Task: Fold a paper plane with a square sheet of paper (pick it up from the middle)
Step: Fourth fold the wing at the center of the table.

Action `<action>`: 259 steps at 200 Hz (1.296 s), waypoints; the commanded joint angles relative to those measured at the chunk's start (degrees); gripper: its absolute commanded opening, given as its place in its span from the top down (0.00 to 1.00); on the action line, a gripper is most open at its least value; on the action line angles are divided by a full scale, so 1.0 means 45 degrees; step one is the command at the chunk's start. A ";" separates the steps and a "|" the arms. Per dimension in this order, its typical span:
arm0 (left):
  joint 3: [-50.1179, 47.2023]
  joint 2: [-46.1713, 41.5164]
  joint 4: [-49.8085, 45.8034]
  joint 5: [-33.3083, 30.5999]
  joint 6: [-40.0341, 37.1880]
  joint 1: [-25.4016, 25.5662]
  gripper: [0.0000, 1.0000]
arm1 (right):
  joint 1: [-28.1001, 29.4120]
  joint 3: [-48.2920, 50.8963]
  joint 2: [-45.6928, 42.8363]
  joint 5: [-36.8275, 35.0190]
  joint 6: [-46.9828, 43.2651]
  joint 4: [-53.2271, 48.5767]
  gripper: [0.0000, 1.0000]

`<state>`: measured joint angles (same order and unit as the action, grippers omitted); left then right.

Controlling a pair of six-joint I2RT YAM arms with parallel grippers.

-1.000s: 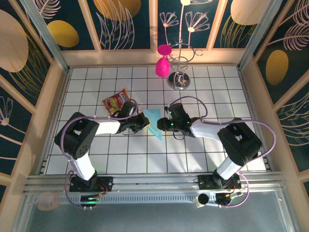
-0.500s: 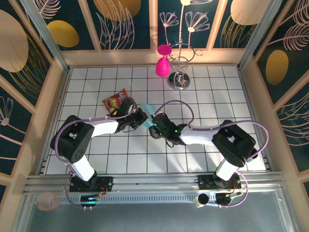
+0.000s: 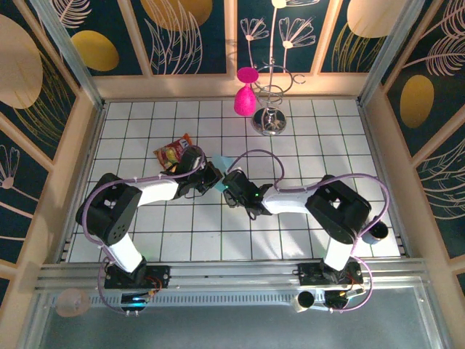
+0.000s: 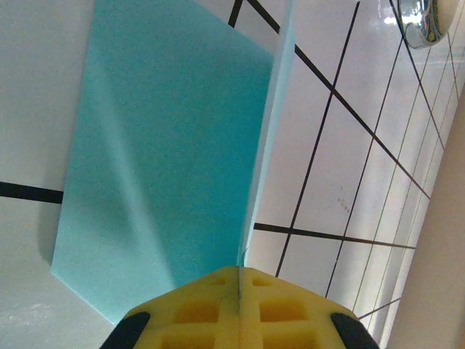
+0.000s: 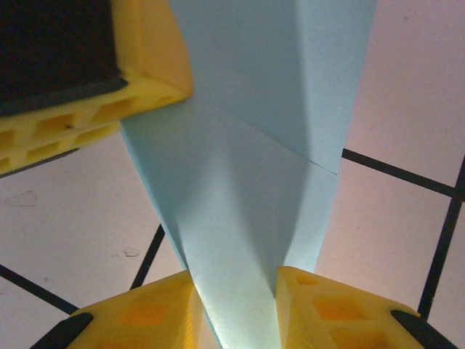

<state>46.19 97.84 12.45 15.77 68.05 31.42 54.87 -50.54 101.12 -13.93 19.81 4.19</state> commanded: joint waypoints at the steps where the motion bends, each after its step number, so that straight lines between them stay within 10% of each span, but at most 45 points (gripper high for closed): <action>1: 0.0301 -0.0098 -0.0460 -0.0204 0.0348 -0.0104 0.99 | 0.0092 -0.0312 0.0203 -0.0838 -0.0105 -0.0494 0.70; 259: 0.0482 -0.3044 -0.3617 -0.2457 -0.2533 -0.1593 0.56 | -0.0171 -0.0083 0.0367 0.2842 -0.0803 -0.1381 0.90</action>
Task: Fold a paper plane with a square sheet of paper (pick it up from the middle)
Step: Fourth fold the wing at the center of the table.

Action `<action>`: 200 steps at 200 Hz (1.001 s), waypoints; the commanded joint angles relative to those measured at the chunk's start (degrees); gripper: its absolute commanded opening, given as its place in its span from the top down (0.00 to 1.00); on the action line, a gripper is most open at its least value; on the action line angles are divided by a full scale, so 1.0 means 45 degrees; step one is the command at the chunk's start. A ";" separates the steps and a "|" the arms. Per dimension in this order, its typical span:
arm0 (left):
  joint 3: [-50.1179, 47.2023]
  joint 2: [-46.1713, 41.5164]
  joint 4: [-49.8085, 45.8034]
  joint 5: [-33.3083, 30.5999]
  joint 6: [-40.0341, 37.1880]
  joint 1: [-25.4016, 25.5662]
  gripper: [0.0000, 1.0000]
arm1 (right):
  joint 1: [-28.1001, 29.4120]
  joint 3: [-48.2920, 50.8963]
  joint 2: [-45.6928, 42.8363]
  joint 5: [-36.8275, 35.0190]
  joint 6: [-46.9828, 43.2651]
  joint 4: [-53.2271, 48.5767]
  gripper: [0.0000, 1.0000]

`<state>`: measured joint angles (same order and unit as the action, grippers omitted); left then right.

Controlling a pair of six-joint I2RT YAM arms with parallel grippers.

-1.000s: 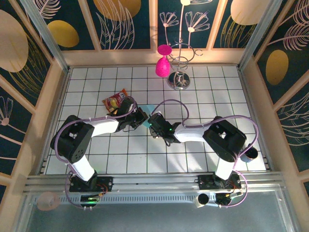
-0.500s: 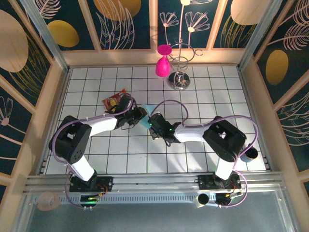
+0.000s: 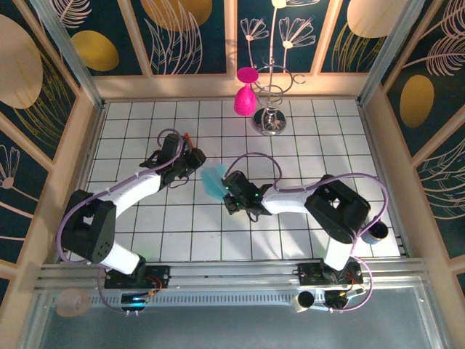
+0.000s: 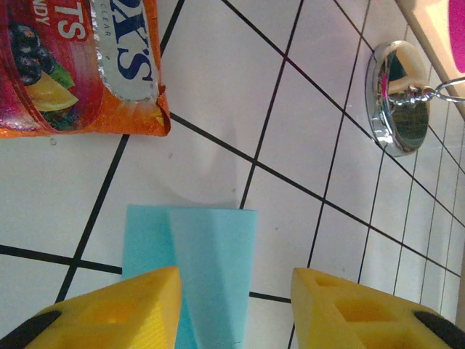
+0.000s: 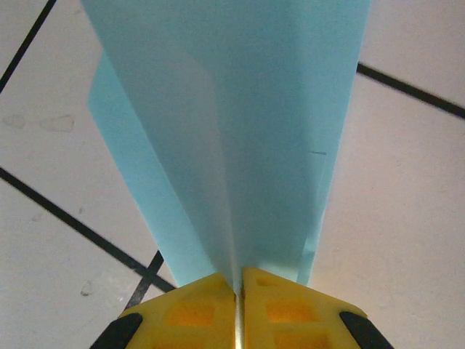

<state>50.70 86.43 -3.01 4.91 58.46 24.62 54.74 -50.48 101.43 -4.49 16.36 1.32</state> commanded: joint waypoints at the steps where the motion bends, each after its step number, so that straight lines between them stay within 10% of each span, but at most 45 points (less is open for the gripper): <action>1: -0.0541 -0.0532 -0.0168 -0.0029 -0.0406 -0.0082 0.56 | -0.0147 -0.0114 0.0296 0.0744 -0.0029 -0.0763 0.90; 105: -0.4323 -0.2469 0.3679 0.2072 0.0517 0.0715 0.58 | -0.1359 0.0124 -0.0878 0.2435 0.1465 -0.2098 0.90; 200: -0.5501 -0.0506 0.7543 0.3424 0.1774 0.1844 0.69 | -0.2096 0.0198 -0.0552 0.4924 0.1950 -0.1703 0.91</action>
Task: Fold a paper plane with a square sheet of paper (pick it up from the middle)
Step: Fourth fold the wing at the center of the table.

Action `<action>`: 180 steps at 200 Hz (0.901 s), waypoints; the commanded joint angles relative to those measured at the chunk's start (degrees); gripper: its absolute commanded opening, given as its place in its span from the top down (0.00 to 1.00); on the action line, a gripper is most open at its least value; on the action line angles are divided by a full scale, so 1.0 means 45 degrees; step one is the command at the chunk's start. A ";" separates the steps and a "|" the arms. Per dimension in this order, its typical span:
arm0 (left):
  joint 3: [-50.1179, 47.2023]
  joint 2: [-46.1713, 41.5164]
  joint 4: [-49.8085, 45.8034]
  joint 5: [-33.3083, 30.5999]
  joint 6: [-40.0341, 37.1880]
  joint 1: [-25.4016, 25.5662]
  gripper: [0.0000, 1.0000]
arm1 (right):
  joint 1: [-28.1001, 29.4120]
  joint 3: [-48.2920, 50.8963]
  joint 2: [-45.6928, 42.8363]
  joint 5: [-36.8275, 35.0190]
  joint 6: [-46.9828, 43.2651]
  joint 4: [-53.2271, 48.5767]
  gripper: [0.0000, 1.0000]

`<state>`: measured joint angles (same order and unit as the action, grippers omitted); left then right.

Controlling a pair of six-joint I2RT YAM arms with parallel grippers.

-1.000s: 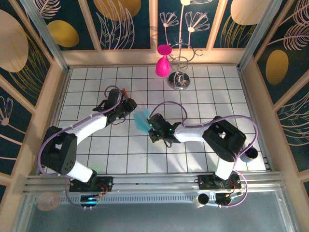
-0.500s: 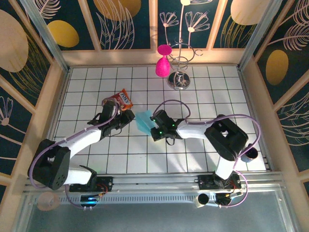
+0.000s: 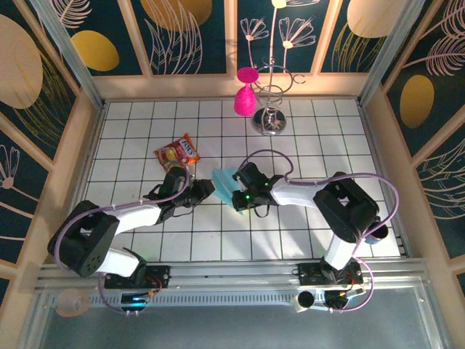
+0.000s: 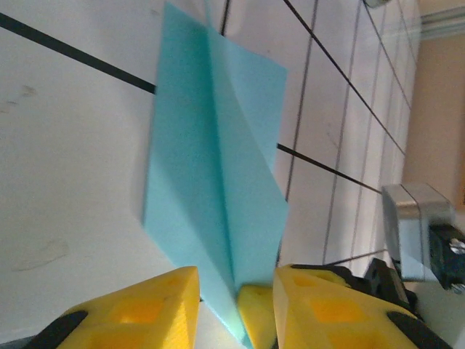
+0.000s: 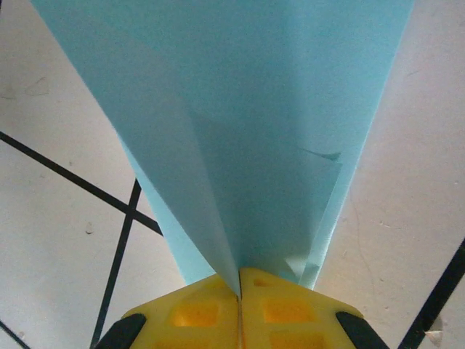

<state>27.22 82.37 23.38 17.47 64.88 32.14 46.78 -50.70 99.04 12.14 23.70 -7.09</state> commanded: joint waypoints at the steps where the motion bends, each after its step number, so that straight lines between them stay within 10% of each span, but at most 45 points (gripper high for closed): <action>1: -0.0296 0.0412 0.1710 0.0639 0.0357 0.0168 0.69 | -0.0343 0.0258 -0.0020 0.1267 0.0328 0.0198 0.91; 180: 0.1131 0.2690 0.1661 0.1258 -0.0571 0.0498 0.65 | -0.1644 0.2296 -0.0216 0.4108 0.0565 0.3445 0.91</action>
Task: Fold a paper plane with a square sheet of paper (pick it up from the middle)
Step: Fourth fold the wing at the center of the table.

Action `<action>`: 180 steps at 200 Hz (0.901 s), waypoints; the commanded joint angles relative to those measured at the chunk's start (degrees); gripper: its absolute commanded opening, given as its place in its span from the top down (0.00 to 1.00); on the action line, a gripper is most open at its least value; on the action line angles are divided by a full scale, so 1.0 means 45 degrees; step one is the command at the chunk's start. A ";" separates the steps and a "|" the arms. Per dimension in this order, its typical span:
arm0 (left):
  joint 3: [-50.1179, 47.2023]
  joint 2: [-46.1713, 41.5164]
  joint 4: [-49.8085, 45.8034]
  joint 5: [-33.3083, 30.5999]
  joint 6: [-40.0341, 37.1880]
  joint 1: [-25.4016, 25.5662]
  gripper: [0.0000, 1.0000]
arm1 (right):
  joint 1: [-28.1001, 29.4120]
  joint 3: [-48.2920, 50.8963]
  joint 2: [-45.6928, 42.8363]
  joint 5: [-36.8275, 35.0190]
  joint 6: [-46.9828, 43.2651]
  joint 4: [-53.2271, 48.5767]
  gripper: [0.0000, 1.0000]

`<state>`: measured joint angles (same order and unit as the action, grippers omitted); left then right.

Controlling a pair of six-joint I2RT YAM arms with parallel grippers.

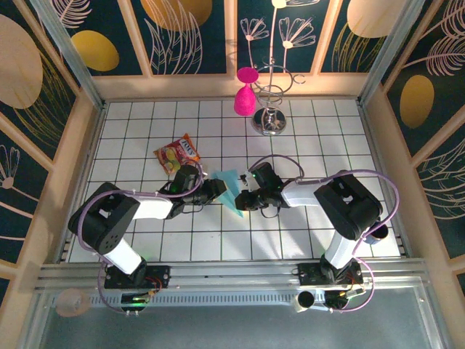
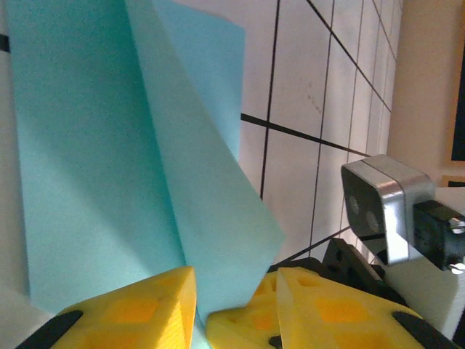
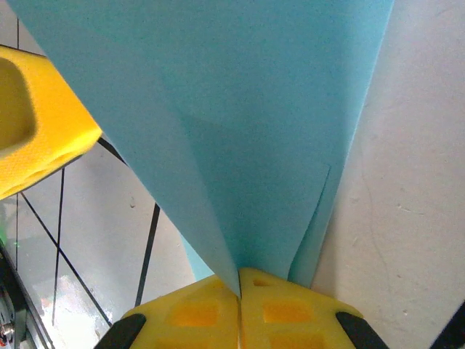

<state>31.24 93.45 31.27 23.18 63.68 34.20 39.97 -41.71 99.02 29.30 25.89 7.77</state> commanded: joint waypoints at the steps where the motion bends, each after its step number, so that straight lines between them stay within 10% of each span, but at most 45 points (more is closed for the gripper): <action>1: 0.0231 0.0228 -0.0092 -0.0012 -0.0304 0.0049 0.65 | -0.0140 0.0302 -0.0220 0.0300 0.0083 0.0145 0.91; 106: 0.0804 0.1148 -0.0590 0.0035 -0.0342 0.0099 0.62 | -0.0268 0.0481 0.0026 0.0637 0.0118 0.0611 0.90; 180: 0.1715 0.2010 -0.4700 -0.1643 -0.0870 0.0178 0.57 | -0.0275 0.0653 -0.0821 0.0411 0.0228 0.0829 0.78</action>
<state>38.50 98.91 20.62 21.34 61.95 34.85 39.09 -40.25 98.50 31.92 26.15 10.59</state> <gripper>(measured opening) 0.424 0.190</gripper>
